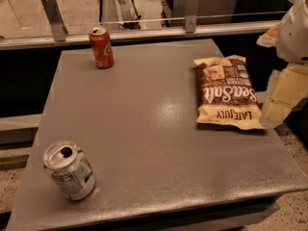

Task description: Knock coke can over

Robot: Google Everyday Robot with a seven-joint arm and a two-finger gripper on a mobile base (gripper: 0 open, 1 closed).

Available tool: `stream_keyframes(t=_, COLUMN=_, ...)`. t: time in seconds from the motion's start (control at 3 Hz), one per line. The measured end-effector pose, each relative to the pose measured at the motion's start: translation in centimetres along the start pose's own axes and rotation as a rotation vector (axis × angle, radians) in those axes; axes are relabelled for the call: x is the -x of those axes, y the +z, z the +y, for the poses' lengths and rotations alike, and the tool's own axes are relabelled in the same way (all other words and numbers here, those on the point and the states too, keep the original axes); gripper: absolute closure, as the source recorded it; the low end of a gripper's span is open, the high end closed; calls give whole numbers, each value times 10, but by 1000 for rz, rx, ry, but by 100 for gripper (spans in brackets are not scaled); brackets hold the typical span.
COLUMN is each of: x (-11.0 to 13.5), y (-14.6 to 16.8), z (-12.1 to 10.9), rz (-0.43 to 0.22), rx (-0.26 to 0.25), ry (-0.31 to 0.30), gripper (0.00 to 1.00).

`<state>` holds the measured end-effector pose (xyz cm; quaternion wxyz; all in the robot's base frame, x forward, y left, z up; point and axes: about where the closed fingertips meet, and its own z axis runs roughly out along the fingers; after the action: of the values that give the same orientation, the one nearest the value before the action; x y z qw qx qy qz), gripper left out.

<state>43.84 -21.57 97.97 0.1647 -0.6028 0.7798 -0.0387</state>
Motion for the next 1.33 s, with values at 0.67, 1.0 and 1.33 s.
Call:
stream_keyframes(t=0.67, x=11, y=18, z=-24, rz=-49, rx=-12, ry=-16, gripper=0)
stream_keyframes(t=1.0, x=47, y=45, z=-64, rz=-149, rx=-15, ry=-48, gripper=0)
stream_keyframes(t=1.33, x=91, y=65, z=-98, rz=-251, rx=-27, ry=-62, gripper=0)
